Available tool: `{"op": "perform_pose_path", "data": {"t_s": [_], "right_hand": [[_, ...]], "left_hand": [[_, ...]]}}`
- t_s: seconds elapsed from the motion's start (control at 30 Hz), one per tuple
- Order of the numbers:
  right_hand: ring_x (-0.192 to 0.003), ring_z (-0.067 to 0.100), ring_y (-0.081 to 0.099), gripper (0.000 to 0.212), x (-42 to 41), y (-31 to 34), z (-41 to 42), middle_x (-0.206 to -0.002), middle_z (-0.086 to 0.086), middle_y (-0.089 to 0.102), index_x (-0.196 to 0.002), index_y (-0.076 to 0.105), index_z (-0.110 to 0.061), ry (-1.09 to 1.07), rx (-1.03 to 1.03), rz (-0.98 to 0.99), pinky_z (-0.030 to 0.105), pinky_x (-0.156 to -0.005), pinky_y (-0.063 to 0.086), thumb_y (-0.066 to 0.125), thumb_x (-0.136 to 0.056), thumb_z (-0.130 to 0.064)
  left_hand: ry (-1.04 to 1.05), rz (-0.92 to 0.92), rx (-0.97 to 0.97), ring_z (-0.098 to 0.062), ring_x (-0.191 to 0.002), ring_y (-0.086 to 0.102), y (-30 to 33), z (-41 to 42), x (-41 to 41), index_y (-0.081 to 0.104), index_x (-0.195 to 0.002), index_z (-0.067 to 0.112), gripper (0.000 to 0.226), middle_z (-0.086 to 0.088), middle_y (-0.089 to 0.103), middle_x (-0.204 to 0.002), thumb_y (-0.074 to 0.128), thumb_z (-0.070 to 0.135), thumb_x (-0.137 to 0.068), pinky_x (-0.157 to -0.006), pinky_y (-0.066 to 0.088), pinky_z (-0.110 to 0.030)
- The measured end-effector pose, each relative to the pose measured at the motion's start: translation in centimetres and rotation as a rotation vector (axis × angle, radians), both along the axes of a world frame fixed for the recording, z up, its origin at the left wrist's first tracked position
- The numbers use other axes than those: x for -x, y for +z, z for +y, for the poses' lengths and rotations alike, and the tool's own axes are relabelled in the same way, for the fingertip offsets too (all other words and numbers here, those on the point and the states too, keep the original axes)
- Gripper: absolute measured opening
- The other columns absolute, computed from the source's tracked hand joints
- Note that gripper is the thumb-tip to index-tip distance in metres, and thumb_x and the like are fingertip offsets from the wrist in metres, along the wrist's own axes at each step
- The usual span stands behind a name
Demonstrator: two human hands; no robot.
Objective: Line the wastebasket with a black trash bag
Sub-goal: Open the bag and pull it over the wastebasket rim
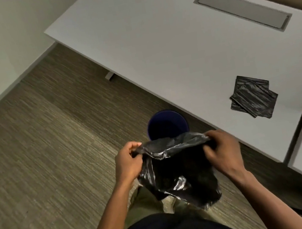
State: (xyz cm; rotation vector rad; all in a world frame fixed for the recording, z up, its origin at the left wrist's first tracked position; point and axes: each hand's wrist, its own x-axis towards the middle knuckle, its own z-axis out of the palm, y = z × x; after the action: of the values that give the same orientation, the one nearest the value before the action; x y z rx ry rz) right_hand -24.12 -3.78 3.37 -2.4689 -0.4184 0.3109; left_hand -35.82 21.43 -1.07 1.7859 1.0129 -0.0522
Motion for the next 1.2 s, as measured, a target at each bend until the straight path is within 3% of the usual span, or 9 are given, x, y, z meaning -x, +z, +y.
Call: {"op": "perform_pose_path", "data": {"t_s": [0.17, 0.23, 0.4, 0.5, 0.67, 0.87, 1.0, 1.1, 1.2], "right_hand": [[-0.091, -0.006, 0.055, 0.032, 0.9, 3.6, 0.2, -0.099, -0.012, 0.058, -0.107, 0.066, -0.021, -0.140, -0.400, -0.427, 0.010, -0.084, 0.040, 0.055, -0.078, -0.019], [-0.094, 0.005, 0.056, 0.034, 1.9, 2.4, 0.8, -0.103, -0.003, 0.059, -0.111, 0.065, -0.014, -0.031, -0.399, -0.503, 0.014, -0.084, 0.042, 0.051, -0.081, -0.021], [-0.088, 0.032, 0.073, 0.030, 2.9, -6.2, 1.7, -0.099, 0.012, 0.076, -0.106, 0.074, -0.006, 0.054, -0.110, -0.003, 0.036, -0.078, 0.055, 0.068, -0.077, 0.001], [-0.089, 0.016, 0.072, 0.034, 2.8, -9.4, 2.2, -0.097, -0.007, 0.075, -0.107, 0.074, -0.017, -0.113, -0.095, 0.094, 0.027, -0.082, 0.050, 0.072, -0.079, 0.001], [-0.090, -0.006, 0.064, 0.021, 1.4, -13.2, 4.8, -0.094, -0.021, 0.068, -0.104, 0.073, -0.033, -0.185, -0.102, 0.255, 0.019, -0.078, 0.049, 0.063, -0.088, -0.023], [-0.109, 0.031, 0.065, 0.028, -1.9, -19.9, 7.3, -0.116, 0.011, 0.069, -0.116, 0.077, -0.025, -0.666, 0.018, 0.409, 0.047, -0.099, 0.053, 0.062, -0.092, -0.025], [-0.115, 0.041, 0.054, 0.032, -3.6, -23.3, 7.7, -0.126, 0.015, 0.056, -0.120, 0.075, -0.027, -0.584, 0.392, 0.281, 0.050, -0.099, 0.046, 0.066, -0.089, -0.028], [-0.105, 0.040, 0.068, 0.033, -5.3, -25.3, 7.8, -0.118, 0.018, 0.070, -0.123, 0.074, -0.019, -0.633, 0.274, 0.407, 0.046, -0.094, 0.055, 0.064, -0.092, -0.019], [-0.073, 0.020, 0.074, 0.024, -7.8, -27.4, 7.7, -0.073, 0.008, 0.076, -0.111, 0.076, -0.007, -0.772, 0.108, 0.466, 0.029, -0.078, 0.057, 0.061, -0.093, -0.010]], "left_hand": [[0.038, -0.387, 0.045, -0.002, -0.095, 0.074, 4.4, 0.3, 0.3, 0.073, -0.100, 0.040, 0.049, 0.012, 0.079, -0.102, 0.060, 0.003, -0.072, -0.077, 0.057, -0.013], [0.061, -0.441, -0.076, -0.001, -0.095, 0.074, 4.0, 0.4, 0.5, 0.070, -0.102, 0.042, 0.041, 0.016, 0.077, -0.104, 0.068, 0.011, -0.076, -0.076, 0.056, -0.010], [0.060, -0.129, 0.004, -0.008, -0.094, 0.073, -2.8, 2.2, 1.5, 0.068, -0.098, 0.036, 0.036, 0.013, 0.075, -0.097, 0.067, 0.001, -0.093, -0.072, 0.060, -0.022], [0.285, 0.075, 0.318, -0.025, -0.099, 0.075, -6.8, 4.2, 1.1, 0.069, -0.104, 0.020, 0.028, -0.008, 0.076, -0.109, 0.058, -0.005, -0.096, -0.072, 0.063, -0.035], [0.463, 0.009, 0.595, -0.022, -0.088, 0.072, -11.0, 5.6, -1.9, 0.065, -0.105, 0.011, 0.033, -0.019, 0.073, -0.114, 0.048, -0.015, -0.096, -0.059, 0.062, -0.026], [0.582, 0.056, 0.840, -0.033, -0.112, 0.064, -17.5, 7.2, -5.7, 0.057, -0.126, 0.015, 0.046, -0.012, 0.067, -0.118, 0.046, -0.018, -0.096, -0.097, 0.052, -0.049], [0.360, 0.279, 0.697, -0.028, -0.096, 0.067, -22.2, 7.3, -7.8, 0.066, -0.112, 0.015, 0.031, -0.012, 0.070, -0.110, 0.055, -0.008, -0.095, -0.091, 0.055, -0.046], [0.085, 0.422, 0.293, -0.027, -0.096, 0.071, -24.5, 6.8, -9.0, 0.073, -0.097, 0.015, 0.016, -0.012, 0.077, -0.103, 0.065, 0.003, -0.091, -0.088, 0.056, -0.035], [0.149, 0.379, 0.209, -0.026, -0.083, 0.067, -26.2, 7.2, -11.6, 0.067, -0.085, 0.018, 0.017, -0.018, 0.077, -0.102, 0.061, 0.002, -0.090, -0.073, 0.049, -0.030]]}}
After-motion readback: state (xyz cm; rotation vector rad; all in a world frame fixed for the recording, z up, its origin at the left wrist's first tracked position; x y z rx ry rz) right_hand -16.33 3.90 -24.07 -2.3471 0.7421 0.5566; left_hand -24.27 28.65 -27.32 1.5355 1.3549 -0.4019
